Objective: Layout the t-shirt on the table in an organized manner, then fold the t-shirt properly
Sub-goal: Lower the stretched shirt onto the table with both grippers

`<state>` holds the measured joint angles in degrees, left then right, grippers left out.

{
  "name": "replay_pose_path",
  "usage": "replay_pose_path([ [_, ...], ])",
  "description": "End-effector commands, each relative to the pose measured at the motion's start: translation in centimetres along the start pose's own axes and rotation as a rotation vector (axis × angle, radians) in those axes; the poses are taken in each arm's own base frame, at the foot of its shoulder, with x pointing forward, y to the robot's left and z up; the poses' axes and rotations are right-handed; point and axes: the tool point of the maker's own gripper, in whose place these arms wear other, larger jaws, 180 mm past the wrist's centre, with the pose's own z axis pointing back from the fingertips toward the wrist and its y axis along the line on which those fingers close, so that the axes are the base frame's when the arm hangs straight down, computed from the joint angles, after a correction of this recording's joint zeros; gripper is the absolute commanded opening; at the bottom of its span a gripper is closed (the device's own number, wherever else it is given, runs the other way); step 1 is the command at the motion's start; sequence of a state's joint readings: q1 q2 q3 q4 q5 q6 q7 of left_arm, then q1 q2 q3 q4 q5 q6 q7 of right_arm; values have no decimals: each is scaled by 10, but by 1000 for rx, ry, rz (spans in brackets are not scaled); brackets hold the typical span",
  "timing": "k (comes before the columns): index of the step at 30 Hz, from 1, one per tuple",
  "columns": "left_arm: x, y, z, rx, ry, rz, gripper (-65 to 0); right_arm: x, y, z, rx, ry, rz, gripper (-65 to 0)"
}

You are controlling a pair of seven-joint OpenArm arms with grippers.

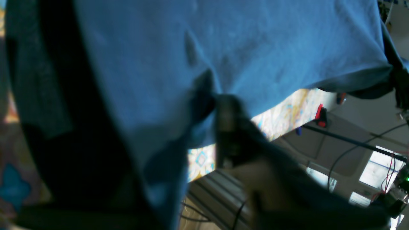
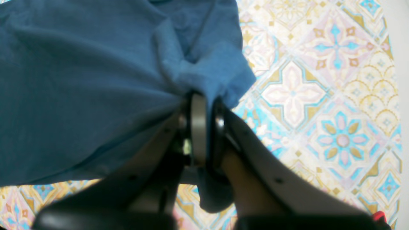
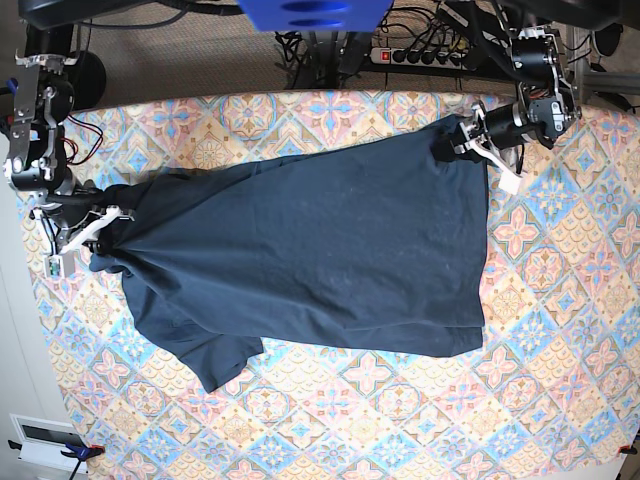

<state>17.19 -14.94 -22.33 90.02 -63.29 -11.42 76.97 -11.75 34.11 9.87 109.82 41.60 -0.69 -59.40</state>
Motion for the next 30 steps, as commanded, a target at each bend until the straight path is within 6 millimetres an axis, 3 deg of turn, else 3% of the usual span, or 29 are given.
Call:
replay_pose_path([
  [1,14,-9,5,-25,-37,-26,-650,18,-4,6,-12,-55,20,-643],
  [3,19,-9,9,-24,-51,-32,-650,18,-4,6,-12,-55,20,-643],
  [7,51,-11,30,-65,-170,1,-650,19,-4,6,-13,-58,20,-643],
  [10,61,-26,42,-165,-211,32,-650,20,-4,6,-12,-61,20,-643],
  [12,51,-31,48,-222,-184,56,-650,23,-11,9,-30,-72,9,-643],
  [17,19,-22,63,-190,-127,62,-650,29,-23,14,-59,-93,-7,-643],
  [20,4,-19,69,-166,-102,62,-650,21,-24,14,-60,-70,-3,-643],
  [25,-4,-10,77,-122,-73,51,-650,5,-22,14,-56,-26,1,-643],
  [30,-10,7,74,-14,-14,4,-650,4,-21,13,-55,-24,1,-643],
])
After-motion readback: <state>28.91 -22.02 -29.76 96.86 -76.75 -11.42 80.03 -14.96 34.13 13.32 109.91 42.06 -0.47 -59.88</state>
